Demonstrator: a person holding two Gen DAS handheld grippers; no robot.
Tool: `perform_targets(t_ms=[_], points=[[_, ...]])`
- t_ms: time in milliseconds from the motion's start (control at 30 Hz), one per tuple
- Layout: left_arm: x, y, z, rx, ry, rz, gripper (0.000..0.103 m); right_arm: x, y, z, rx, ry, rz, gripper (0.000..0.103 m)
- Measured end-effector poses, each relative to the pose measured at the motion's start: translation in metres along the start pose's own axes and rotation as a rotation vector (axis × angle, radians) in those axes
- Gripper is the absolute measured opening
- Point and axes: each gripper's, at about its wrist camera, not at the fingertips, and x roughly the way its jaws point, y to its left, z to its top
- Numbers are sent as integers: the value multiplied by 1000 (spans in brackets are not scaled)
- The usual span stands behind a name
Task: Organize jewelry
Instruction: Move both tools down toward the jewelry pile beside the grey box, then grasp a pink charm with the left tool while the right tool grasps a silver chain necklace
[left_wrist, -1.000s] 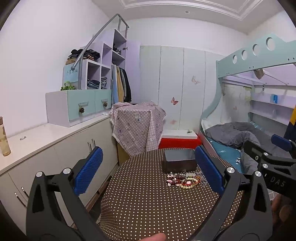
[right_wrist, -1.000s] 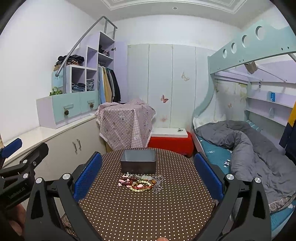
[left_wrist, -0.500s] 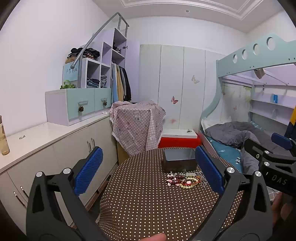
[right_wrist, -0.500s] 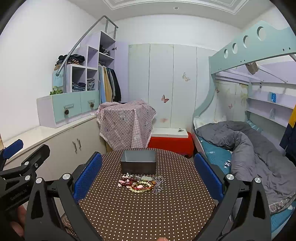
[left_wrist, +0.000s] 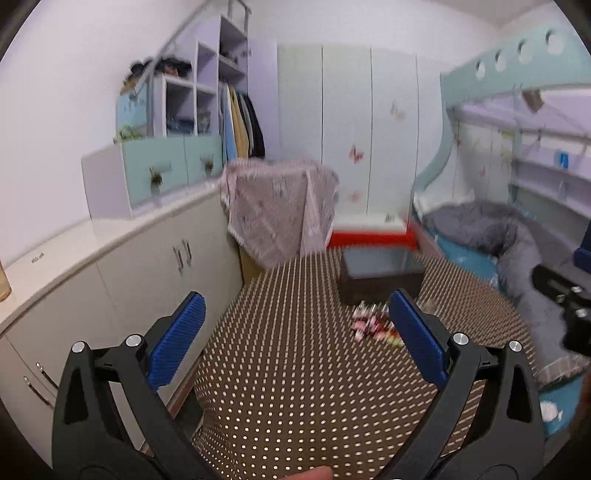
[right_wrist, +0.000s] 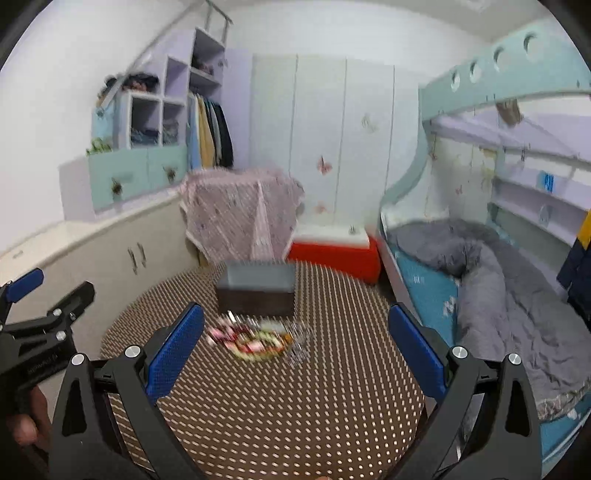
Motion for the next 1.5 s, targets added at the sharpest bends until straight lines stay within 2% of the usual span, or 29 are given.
perform_targets(t_ms=[100, 200, 300, 500, 600, 700, 733, 767, 800, 867, 933, 967, 1033, 1133, 1367, 1500], points=[[42, -6, -16, 33, 96, 3, 98, 35, -11, -18, 15, 96, 5, 96], [84, -16, -30, 68, 187, -27, 98, 66, -19, -35, 29, 177, 3, 96], [117, -28, -37, 106, 242, -48, 98, 90, -24, -49, 41, 240, 14, 96], [172, -49, -43, 188, 336, -78, 98, 121, -29, -60, 64, 316, 30, 96], [193, -56, -45, 208, 413, -121, 98, 130, -32, -62, 73, 336, 40, 96], [201, -60, -42, 229, 422, -118, 96, 137, -35, -63, 83, 353, 51, 96], [203, -62, -41, 237, 427, -129, 89, 138, -35, -63, 86, 356, 53, 96], [205, -64, -42, 243, 439, -148, 76, 140, -36, -63, 89, 361, 58, 96], [205, -65, -42, 242, 442, -170, 71, 142, -36, -64, 90, 365, 61, 96], [203, -65, -41, 231, 443, -230, 37, 145, -37, -65, 93, 374, 67, 96], [202, -69, -42, 232, 442, -265, 26, 146, -39, -65, 100, 380, 74, 96], [200, -71, -42, 233, 442, -290, 16, 146, -39, -65, 101, 382, 76, 96], [198, -72, -41, 218, 445, -329, 12, 148, -39, -65, 97, 391, 79, 96], [198, -70, -40, 191, 451, -377, 12, 150, -39, -65, 93, 400, 77, 96], [209, -70, -36, 185, 467, -369, 13, 155, -33, -67, 92, 426, 66, 96], [214, -68, -34, 169, 466, -403, 12, 158, -29, -67, 85, 447, 62, 96]])
